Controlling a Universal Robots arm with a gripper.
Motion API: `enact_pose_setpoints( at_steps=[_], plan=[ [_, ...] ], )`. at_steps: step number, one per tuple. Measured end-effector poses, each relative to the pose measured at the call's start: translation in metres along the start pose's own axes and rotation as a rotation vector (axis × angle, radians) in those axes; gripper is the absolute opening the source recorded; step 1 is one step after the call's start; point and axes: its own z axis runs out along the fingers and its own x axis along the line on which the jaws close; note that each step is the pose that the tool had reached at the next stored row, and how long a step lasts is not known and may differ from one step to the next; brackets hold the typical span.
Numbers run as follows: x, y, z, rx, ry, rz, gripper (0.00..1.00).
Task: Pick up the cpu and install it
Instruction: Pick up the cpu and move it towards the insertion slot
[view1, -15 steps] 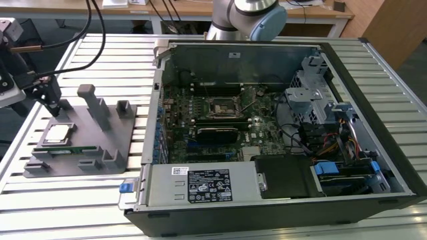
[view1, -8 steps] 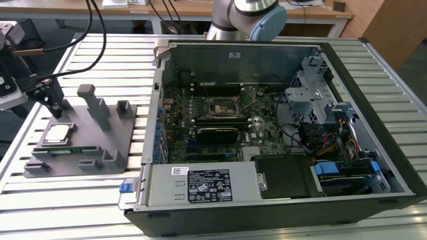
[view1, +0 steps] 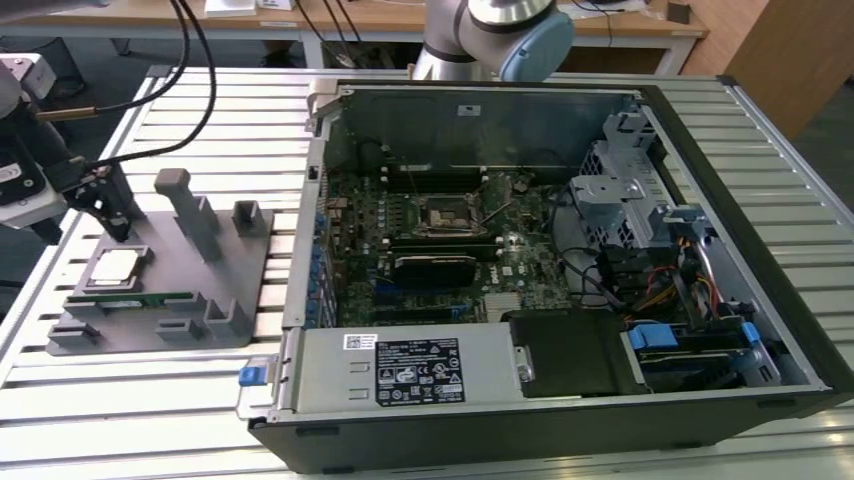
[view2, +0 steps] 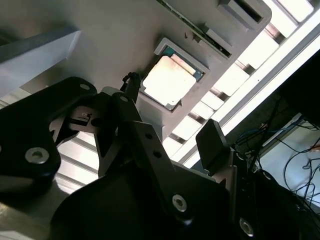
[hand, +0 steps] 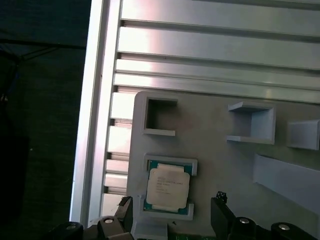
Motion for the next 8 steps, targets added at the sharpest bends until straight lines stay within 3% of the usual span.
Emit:
enact_pose_setpoints(
  at_steps=[8],
  plan=[
    [-0.0002,-0.0005,0.0143,0.0038,0.0000,0.000,0.72]
  ],
)
